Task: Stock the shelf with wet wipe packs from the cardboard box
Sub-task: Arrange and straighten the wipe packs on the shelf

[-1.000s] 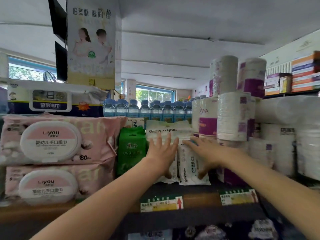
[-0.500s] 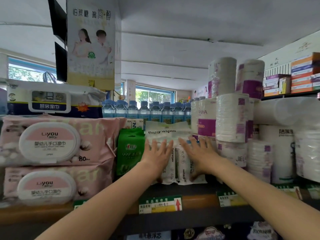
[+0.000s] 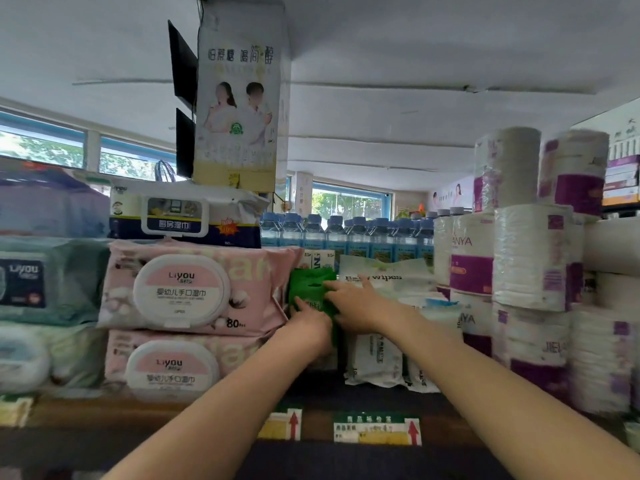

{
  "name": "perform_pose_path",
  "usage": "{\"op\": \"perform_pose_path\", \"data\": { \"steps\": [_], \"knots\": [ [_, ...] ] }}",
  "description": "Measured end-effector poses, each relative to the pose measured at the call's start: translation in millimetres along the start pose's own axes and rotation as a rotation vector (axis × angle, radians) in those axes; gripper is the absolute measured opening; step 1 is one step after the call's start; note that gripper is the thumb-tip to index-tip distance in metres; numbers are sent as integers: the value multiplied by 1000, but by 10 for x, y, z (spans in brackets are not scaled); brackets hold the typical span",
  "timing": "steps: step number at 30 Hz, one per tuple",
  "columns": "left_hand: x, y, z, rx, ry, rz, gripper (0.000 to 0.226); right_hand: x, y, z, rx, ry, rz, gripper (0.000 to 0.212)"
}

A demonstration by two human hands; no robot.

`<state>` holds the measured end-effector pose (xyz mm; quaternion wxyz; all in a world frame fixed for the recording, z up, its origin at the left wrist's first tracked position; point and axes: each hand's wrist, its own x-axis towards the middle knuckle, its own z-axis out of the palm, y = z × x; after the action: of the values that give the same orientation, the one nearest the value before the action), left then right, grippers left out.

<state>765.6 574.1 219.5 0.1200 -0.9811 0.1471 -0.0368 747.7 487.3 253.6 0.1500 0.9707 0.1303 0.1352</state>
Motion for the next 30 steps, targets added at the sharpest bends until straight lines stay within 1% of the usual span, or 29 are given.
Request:
{"op": "perform_pose_path", "data": {
  "steps": [2,3,4,5,7,8,10,12,14,18,21,23,25,26,28,30],
  "knots": [
    [-55,29,-100,52,-58,6,59,97,1,-64,15,-3,29,39],
    [-159,56,-184,34,-63,43,57,126,26,-109,14,13,38,37],
    [-275,80,-273,-11,-24,106,53,143,64,-164,33,42,45,35],
    [-409,83,-362,-98,59,159,47,142,98,-239,88,86,49,33],
    [-624,-38,-514,-269,319,231,32,107,142,-439,301,197,59,26],
    [-689,-164,-591,-319,453,238,29,82,142,-561,407,250,68,24],
    [-804,-491,-737,-374,648,214,32,56,99,-807,534,378,79,25],
    [-913,-869,-838,-418,762,158,31,69,5,-1026,562,461,68,30],
    [-958,-1276,-876,-433,804,110,28,140,-149,-1198,558,458,58,33],
    [-967,-2104,-834,-415,737,-4,27,387,-580,-1417,527,320,24,35],
    [-921,-2748,-781,-379,660,-30,30,659,-957,-1529,557,272,37,42],
    [-844,-3170,-735,-346,609,-20,41,873,-1176,-1591,644,247,91,53],
    [-711,-3550,-675,-300,593,-9,57,1098,-1349,-1623,737,228,171,65],
    [-629,-3703,-633,-280,576,-12,65,1199,-1422,-1616,744,221,212,70],
    [-477,-3899,-533,-241,474,-29,74,1411,-1511,-1560,694,214,309,78],
    [-376,-3960,-431,-198,342,-30,81,1537,-1567,-1529,664,203,394,80]
  ]
}}
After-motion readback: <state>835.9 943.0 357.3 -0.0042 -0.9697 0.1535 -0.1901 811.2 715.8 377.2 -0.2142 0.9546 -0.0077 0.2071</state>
